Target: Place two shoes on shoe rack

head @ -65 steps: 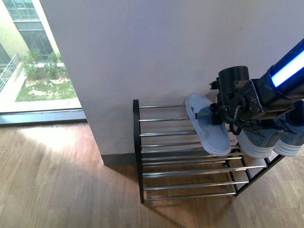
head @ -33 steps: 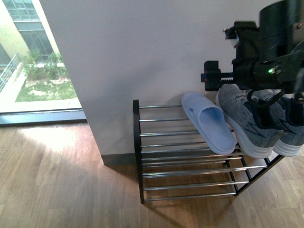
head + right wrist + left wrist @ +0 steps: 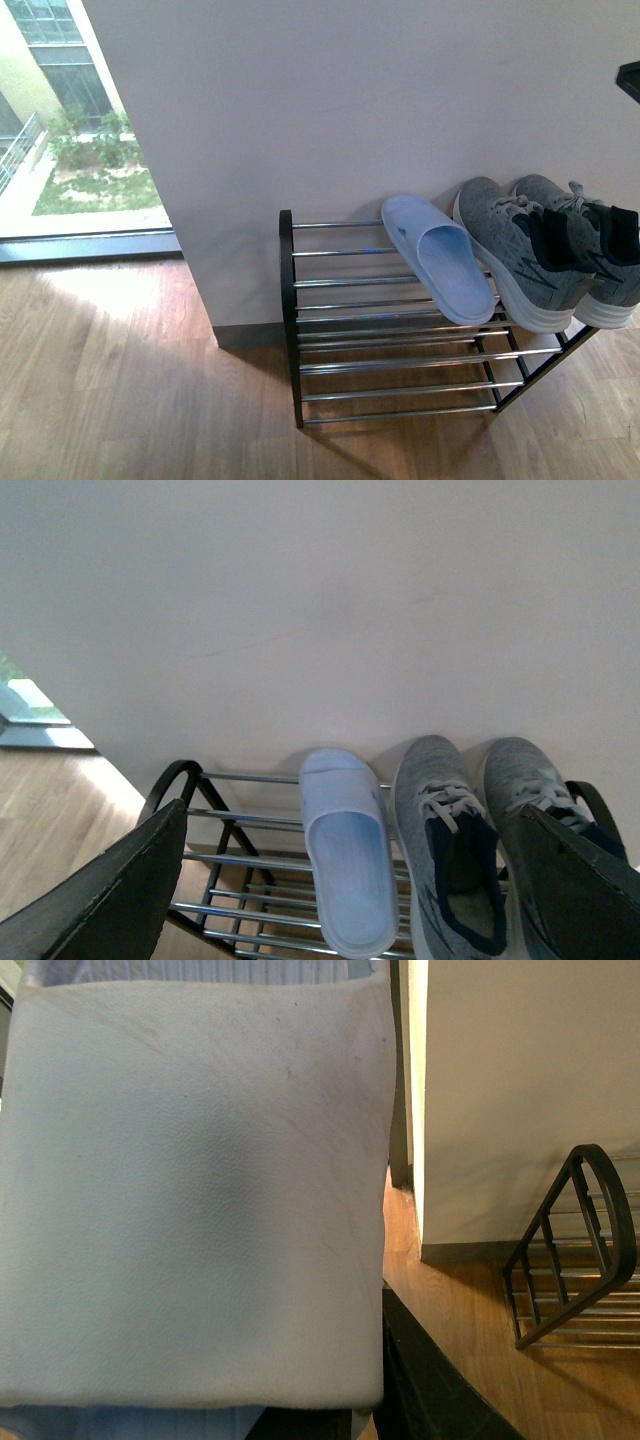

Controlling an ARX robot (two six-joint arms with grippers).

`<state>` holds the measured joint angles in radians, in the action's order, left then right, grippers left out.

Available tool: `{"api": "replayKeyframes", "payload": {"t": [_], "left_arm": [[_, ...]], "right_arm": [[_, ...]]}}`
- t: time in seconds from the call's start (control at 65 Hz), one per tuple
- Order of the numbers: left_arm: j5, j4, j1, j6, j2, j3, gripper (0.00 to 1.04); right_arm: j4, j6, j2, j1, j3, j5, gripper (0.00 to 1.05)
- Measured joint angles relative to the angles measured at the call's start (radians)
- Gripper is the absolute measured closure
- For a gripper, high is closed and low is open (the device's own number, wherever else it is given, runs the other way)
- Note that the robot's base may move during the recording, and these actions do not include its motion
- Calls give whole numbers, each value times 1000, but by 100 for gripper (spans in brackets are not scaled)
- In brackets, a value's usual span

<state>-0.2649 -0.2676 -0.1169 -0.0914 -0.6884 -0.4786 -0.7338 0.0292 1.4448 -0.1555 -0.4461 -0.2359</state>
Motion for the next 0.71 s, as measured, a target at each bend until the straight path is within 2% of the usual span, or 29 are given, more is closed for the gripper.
{"api": "replayKeyframes", "payload": {"t": [0.123, 0.231, 0.308, 0.415, 0.446, 0.707], "left_arm": [[0, 0, 0, 0, 0, 0, 103], [0, 0, 0, 0, 0, 0, 103], [0, 0, 0, 0, 0, 0, 103], [0, 0, 0, 0, 0, 0, 103], [0, 0, 0, 0, 0, 0, 103], [0, 0, 0, 0, 0, 0, 103]], "right_arm": [[-10, 0, -15, -13, 32, 0, 9], [-295, -10, 25, 4, 116, 89, 24], [-397, -15, 7, 16, 169, 104, 35], [-409, -19, -68, 36, 219, 119, 50], [-399, -21, -100, 44, 240, 126, 57], [-317, -23, -257, 74, 325, 159, 94]]}}
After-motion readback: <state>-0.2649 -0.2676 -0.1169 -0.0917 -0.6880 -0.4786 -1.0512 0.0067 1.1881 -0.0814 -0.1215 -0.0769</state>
